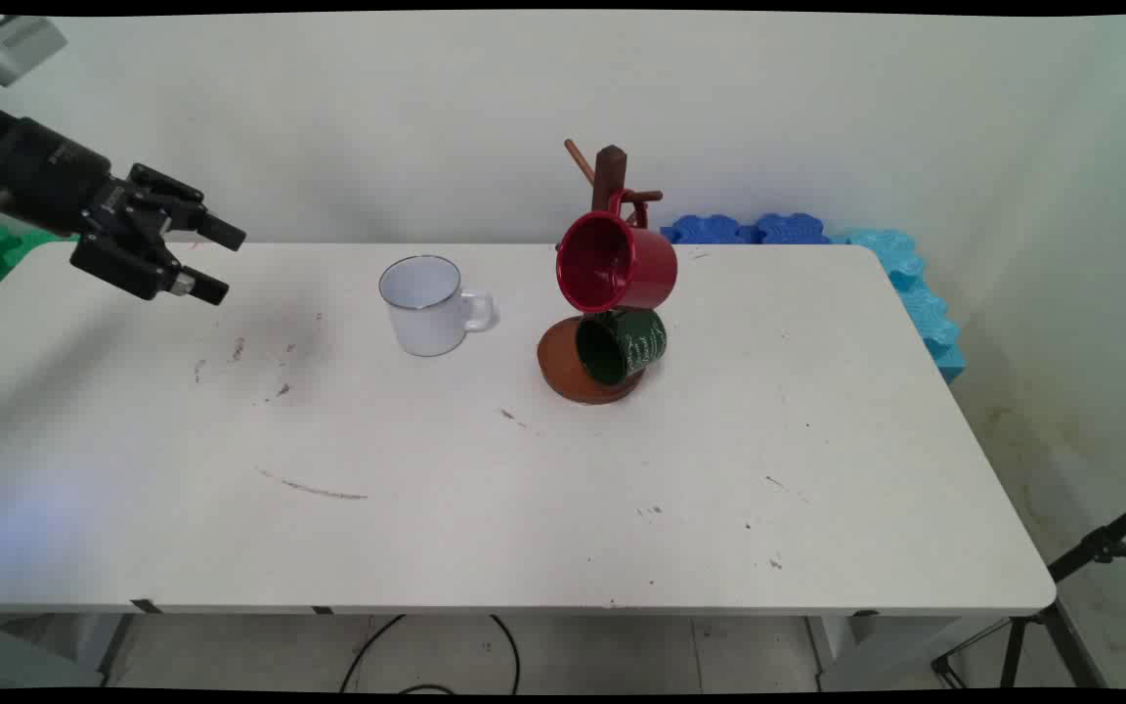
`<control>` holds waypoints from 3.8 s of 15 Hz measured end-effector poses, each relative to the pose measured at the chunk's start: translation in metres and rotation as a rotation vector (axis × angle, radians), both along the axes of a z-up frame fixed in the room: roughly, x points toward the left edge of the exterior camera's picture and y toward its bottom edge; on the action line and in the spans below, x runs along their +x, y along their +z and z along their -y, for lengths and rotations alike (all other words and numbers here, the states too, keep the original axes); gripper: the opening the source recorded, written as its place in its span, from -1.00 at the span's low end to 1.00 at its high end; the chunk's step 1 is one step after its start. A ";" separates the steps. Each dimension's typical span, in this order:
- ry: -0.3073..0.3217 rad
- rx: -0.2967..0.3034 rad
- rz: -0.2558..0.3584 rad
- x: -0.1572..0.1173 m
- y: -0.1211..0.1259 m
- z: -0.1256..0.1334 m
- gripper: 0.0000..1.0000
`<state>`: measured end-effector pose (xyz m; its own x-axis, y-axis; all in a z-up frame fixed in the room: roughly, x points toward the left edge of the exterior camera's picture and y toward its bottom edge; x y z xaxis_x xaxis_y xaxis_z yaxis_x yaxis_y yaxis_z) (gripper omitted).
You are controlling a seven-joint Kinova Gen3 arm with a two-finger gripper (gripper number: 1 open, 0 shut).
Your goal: Pick up the red mug from the rack
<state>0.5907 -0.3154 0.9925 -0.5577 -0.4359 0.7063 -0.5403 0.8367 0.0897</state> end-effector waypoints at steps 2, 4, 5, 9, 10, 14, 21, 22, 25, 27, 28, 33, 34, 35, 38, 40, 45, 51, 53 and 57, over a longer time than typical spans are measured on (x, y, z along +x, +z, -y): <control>0.010 0.000 0.004 -0.003 -0.001 0.000 1.00; 0.028 0.000 -0.001 -0.013 -0.001 0.000 1.00; 0.035 0.002 -0.005 -0.020 0.000 -0.001 1.00; 0.088 0.009 -0.027 -0.057 0.000 0.001 1.00; 0.102 0.011 -0.032 -0.067 0.000 0.003 1.00; 0.189 0.028 -0.058 -0.123 -0.005 0.014 1.00; 0.294 0.028 -0.085 -0.204 -0.019 0.035 1.00; 0.308 0.027 -0.087 -0.215 -0.023 0.038 1.00; 0.346 0.031 -0.090 -0.238 -0.031 0.045 1.00; 0.358 0.032 -0.105 -0.256 -0.033 0.048 1.00; 0.362 0.033 -0.113 -0.265 -0.034 0.049 1.00; 0.377 0.037 -0.155 -0.310 -0.033 0.053 1.00; 0.378 0.039 -0.162 -0.319 -0.032 0.053 1.00; 0.381 0.041 -0.169 -0.327 -0.031 0.054 1.00; 0.386 0.044 -0.181 -0.343 -0.031 0.056 1.00; 0.393 0.043 -0.185 -0.355 -0.033 0.060 1.00; 0.412 0.040 -0.174 -0.373 -0.045 0.073 1.00; 0.433 0.033 -0.160 -0.384 -0.058 0.084 1.00; 0.441 0.029 -0.158 -0.387 -0.062 0.086 1.00; 0.454 0.024 -0.162 -0.390 -0.066 0.090 -1.00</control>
